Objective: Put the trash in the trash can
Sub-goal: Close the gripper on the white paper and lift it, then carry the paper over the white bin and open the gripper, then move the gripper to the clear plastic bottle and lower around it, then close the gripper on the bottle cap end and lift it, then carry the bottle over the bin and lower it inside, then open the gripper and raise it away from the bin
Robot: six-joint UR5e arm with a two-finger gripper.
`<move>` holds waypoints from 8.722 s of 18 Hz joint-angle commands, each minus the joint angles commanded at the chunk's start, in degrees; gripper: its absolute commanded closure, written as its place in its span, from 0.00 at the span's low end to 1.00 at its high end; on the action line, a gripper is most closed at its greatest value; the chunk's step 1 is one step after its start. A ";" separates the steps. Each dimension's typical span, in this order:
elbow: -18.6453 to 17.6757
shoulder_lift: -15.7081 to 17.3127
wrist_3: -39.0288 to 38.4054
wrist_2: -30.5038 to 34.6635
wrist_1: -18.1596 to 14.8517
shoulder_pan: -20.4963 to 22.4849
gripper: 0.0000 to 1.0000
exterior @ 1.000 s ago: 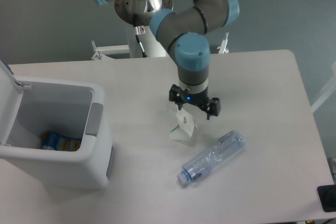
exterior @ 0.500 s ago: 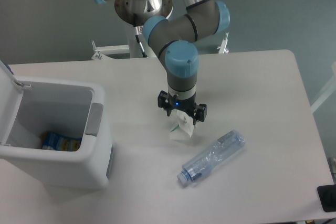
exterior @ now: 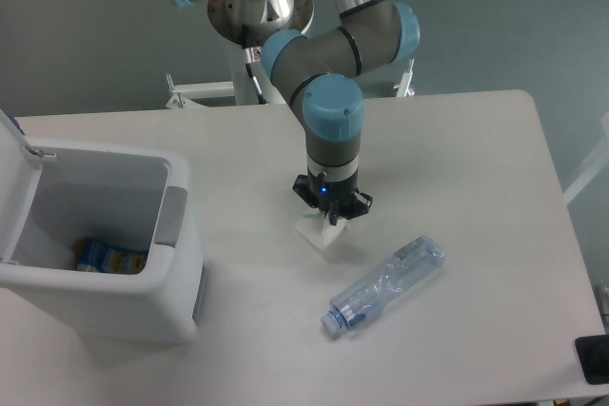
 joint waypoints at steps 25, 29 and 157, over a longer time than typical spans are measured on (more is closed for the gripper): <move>20.05 10.12 -37.89 -37.64 -3.44 -8.70 0.01; 19.08 9.94 -37.44 -37.55 -3.17 -8.70 0.00; 15.65 -4.65 1.93 -12.22 2.46 13.98 0.00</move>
